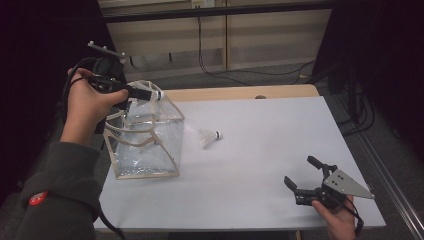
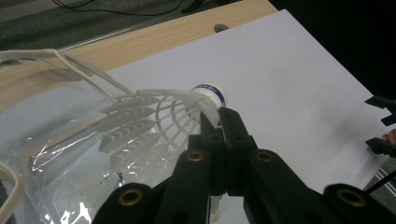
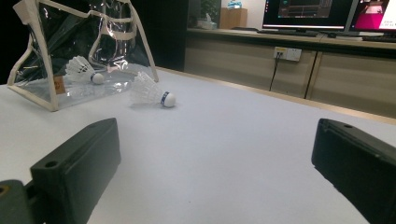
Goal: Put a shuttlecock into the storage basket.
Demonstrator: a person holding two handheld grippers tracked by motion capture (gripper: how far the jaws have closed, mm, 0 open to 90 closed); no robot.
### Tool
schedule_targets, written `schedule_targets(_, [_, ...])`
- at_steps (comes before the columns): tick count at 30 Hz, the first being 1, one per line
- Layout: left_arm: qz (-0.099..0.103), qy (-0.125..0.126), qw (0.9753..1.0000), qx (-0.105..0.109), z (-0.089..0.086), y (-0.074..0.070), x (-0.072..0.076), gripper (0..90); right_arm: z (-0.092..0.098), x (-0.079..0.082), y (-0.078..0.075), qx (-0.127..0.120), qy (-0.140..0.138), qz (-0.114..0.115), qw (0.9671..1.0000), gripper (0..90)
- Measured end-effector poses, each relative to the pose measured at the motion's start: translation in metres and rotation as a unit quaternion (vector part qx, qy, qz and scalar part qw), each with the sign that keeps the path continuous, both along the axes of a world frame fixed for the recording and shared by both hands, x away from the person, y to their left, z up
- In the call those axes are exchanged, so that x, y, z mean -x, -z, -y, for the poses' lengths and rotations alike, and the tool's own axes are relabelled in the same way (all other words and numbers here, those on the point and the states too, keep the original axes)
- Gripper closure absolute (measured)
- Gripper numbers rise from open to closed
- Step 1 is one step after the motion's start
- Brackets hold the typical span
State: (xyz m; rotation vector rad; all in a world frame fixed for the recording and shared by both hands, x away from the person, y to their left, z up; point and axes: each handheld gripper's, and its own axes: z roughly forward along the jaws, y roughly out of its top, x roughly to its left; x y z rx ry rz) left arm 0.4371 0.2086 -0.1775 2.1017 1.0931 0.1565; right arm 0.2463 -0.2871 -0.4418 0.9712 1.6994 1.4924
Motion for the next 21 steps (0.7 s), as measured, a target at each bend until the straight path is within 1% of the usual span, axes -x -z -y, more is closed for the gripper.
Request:
schedule_targets(3, [0.000, -0.004, 1.0000, 0.005, -0.004, -0.001, 0.001, 89.9, 0.000, 0.000, 0.000, 0.002, -0.002, 0.001, 1.0000, 1.5])
schedule_targets(10, [0.003, -0.013, 0.9999, -0.004, -0.012, -0.001, 0.001, 89.9, 0.000, 0.000, 0.000, 0.002, -0.002, 0.001, 1.0000, 1.5])
schedule_targets(14, [0.000, -0.019, 0.9998, -0.007, -0.017, 0.001, 0.001, 89.8, -0.001, 0.000, 0.000, 0.002, -0.003, 0.001, 1.0000, 1.5])
schedule_targets(16, [0.002, -0.021, 0.9997, -0.014, -0.019, 0.001, 0.001, 89.8, 0.000, 0.000, 0.000, 0.002, -0.002, 0.000, 1.0000, 1.5])
schedule_targets(18, [0.003, -0.022, 0.9997, -0.013, -0.021, 0.000, 0.002, 89.8, 0.000, 0.000, 0.000, 0.002, -0.001, 0.001, 1.0000, 1.4])
schedule_targets(21, [0.003, -0.023, 0.9996, -0.017, -0.022, 0.001, 0.002, 89.8, -0.001, 0.000, 0.000, 0.001, -0.002, 0.000, 1.0000, 1.5])
